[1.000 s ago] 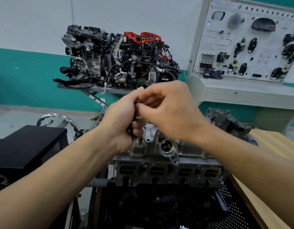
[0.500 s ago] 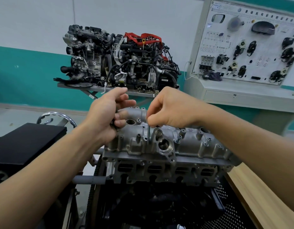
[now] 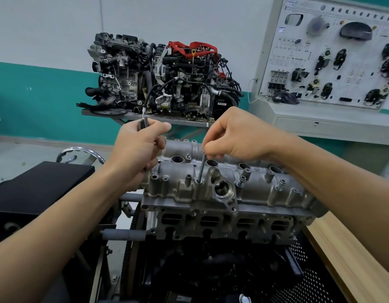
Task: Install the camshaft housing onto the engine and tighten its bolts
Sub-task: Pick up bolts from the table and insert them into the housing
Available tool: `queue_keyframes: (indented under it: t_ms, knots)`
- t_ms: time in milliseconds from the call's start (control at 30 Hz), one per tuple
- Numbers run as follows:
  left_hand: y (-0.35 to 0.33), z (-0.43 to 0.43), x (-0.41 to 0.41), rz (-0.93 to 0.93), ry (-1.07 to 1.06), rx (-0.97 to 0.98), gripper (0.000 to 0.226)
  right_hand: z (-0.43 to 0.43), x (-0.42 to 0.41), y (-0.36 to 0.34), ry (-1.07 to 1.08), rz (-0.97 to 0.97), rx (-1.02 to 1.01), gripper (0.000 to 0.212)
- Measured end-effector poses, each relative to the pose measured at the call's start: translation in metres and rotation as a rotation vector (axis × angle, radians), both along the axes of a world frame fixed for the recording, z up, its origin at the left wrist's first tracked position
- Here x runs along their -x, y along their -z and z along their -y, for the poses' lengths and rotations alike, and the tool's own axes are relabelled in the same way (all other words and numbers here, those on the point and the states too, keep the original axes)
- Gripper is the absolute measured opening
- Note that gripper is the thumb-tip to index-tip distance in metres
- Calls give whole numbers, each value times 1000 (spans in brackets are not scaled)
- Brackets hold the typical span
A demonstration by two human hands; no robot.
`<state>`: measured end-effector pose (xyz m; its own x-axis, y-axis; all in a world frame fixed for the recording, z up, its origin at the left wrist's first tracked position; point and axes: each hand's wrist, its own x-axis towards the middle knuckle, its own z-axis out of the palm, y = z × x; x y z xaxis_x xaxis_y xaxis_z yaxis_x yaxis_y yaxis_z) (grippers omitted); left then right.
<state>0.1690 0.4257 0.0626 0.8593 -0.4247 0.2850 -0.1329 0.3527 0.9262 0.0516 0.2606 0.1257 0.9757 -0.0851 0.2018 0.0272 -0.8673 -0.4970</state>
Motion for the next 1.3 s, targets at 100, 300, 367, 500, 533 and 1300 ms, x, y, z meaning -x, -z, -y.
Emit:
queue_keyframes:
  t_ms: [100,300,367,500,533,1300]
  knots:
    - [2,1,0,46,-28,-6,26,5,-1,5,-2,-35,20,14]
    - [4,1,0,65,-39,17,25,-7,-12,17,28,-153,294,20]
    - [4,2,0,69,-47,11,25,-13,-17,15,55,-191,397,29]
    - [4,1,-1,88,-39,-12,24,-21,-21,10,91,-215,507,45]
    - [4,1,-1,91,-33,-18,24,-20,-20,10,80,-213,507,44]
    - [-8,-6,7,-276,86,48,33,-28,-12,20,91,-174,675,34]
